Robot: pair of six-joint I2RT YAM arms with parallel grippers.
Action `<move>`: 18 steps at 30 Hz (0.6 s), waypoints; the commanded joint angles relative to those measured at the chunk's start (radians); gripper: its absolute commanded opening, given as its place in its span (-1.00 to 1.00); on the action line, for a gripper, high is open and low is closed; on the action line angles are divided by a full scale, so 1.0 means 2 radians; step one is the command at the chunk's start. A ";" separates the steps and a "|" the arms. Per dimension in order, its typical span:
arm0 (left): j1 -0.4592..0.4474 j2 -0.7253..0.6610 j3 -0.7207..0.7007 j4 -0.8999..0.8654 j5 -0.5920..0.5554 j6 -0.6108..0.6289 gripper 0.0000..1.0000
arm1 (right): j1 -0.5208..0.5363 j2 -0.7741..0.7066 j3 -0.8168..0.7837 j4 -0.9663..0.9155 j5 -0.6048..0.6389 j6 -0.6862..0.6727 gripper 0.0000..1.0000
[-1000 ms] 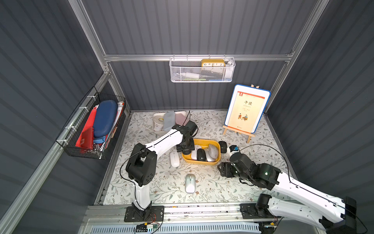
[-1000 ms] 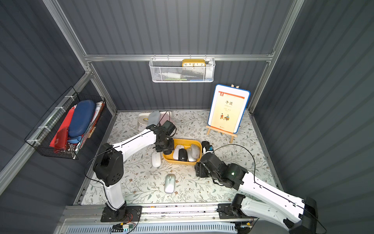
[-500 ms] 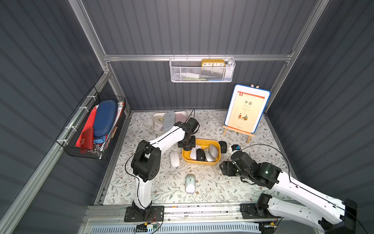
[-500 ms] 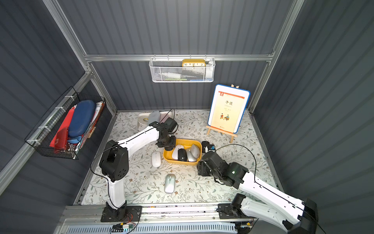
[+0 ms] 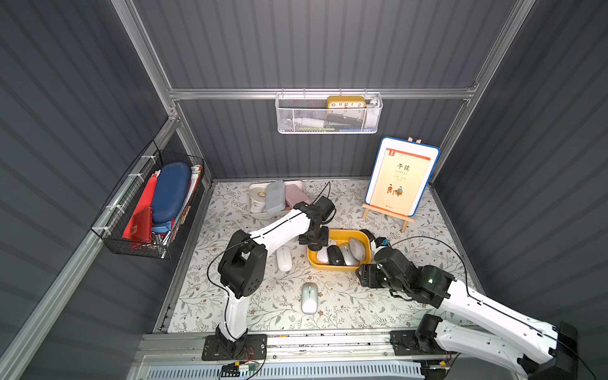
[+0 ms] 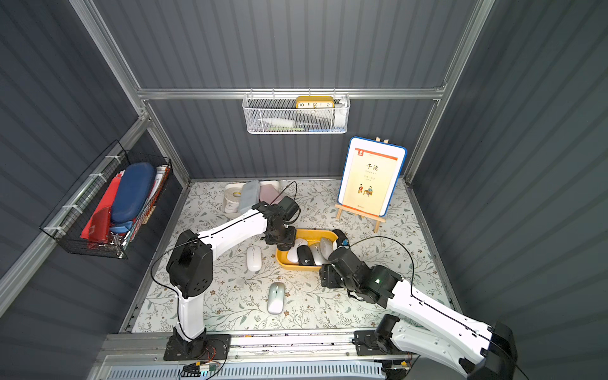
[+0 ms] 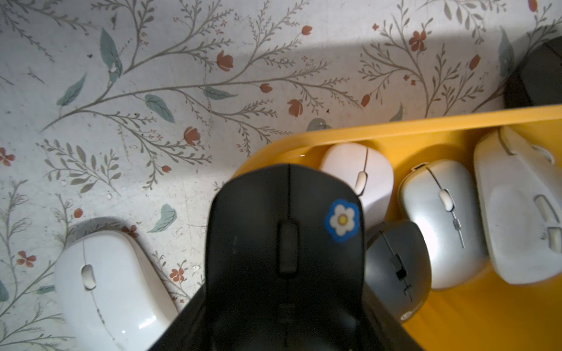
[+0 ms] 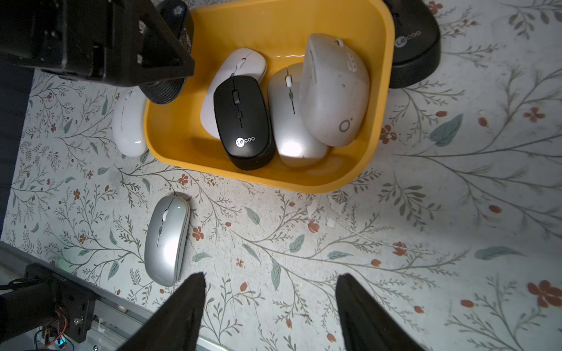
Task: Put the mouse in the storage box
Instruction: Place the mouse in the storage box.
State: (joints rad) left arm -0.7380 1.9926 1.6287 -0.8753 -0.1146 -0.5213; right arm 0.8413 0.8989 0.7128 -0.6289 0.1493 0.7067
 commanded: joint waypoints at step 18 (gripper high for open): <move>-0.007 -0.025 0.058 -0.062 0.005 -0.038 -0.33 | -0.002 -0.003 -0.011 0.012 -0.007 0.005 0.44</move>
State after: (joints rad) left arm -0.7460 1.9682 1.6966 -0.9771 -0.1387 -0.6033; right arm 0.8410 0.9070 0.6952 -0.5919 0.1215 0.7101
